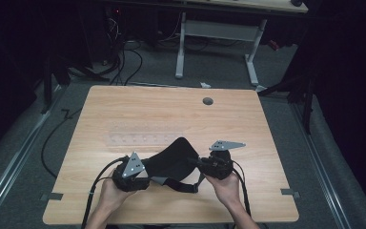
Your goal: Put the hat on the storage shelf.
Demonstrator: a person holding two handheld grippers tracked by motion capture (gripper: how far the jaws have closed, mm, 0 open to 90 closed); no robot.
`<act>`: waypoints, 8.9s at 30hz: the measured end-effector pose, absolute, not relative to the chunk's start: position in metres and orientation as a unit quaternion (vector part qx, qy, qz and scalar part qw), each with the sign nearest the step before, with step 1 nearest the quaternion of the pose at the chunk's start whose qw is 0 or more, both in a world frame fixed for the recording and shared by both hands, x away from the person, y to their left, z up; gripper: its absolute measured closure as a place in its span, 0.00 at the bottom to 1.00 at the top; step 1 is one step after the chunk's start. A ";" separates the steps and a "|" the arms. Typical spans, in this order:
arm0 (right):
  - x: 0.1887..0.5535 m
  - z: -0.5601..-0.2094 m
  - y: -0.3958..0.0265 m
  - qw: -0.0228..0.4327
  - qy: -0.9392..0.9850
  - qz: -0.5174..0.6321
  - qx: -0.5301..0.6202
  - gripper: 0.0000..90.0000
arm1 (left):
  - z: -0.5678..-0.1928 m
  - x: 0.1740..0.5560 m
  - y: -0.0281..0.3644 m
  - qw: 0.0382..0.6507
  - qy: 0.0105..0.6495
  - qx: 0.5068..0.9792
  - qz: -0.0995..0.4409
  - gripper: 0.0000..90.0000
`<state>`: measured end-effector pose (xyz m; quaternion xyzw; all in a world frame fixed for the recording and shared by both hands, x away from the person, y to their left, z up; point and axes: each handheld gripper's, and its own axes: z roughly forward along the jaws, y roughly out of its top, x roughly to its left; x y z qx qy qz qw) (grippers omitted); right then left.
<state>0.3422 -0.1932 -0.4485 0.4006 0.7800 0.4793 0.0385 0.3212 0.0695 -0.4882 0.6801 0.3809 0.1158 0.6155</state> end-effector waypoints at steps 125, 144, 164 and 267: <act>0.356 -0.531 -0.256 0.226 0.766 0.325 0.506 0.42 | -0.426 0.394 0.188 0.703 0.464 0.506 0.187 0.96; 0.356 -0.531 -0.255 0.226 0.767 0.325 0.506 0.41 | -0.434 0.420 0.199 0.666 0.490 0.510 0.239 0.96; 0.356 -0.531 -0.255 0.226 0.767 0.324 0.506 0.41 | -0.445 0.428 0.197 0.640 0.506 0.517 0.261 0.96; 0.355 -0.531 -0.254 0.225 0.771 0.325 0.500 0.40 | -0.465 0.385 0.205 0.624 0.549 0.499 0.244 0.49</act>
